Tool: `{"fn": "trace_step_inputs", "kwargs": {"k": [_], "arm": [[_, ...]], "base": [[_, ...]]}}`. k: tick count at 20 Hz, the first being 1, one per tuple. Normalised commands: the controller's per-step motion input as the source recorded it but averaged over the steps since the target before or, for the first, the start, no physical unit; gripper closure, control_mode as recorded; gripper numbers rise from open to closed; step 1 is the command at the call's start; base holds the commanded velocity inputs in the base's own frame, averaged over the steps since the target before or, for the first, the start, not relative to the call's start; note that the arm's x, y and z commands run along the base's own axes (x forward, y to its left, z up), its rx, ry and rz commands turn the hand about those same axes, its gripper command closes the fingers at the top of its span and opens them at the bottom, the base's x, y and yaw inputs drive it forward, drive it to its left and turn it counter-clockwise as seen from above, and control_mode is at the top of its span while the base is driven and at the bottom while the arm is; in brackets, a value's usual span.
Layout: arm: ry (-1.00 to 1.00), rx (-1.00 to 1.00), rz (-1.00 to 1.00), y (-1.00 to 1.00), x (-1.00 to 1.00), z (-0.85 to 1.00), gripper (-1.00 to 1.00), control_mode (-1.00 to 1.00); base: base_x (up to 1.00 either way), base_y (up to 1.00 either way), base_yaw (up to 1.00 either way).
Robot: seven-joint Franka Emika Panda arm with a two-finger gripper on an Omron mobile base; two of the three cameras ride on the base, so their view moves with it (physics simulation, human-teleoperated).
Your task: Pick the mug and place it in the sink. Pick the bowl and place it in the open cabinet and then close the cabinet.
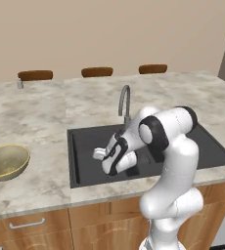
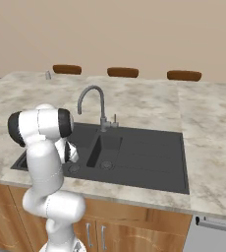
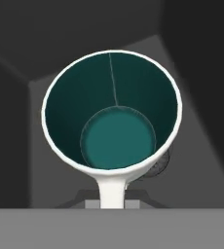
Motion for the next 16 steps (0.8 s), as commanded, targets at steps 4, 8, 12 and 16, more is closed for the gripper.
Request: {"fn": "trace_step_inputs", "kwargs": {"k": [4, 8, 12, 16], "arm": [[0.0, 0.0, -0.12, 0.09, 0.34, -0.22, 1.0, -1.0], [0.0, 0.0, -0.18, 0.38, 0.27, -0.34, 1.0, -1.0], [0.0, 0.0, -0.21, 0.4, 0.18, -0.45, 1.0, -1.0], [0.0, 0.0, -0.15, 0.2, 0.08, -0.6, 1.0, -1.0]], "base": [[0.0, 0.0, 0.0], [0.0, 0.0, 0.0], [0.0, 0.0, 0.0], [0.0, 0.0, 0.0]]}}
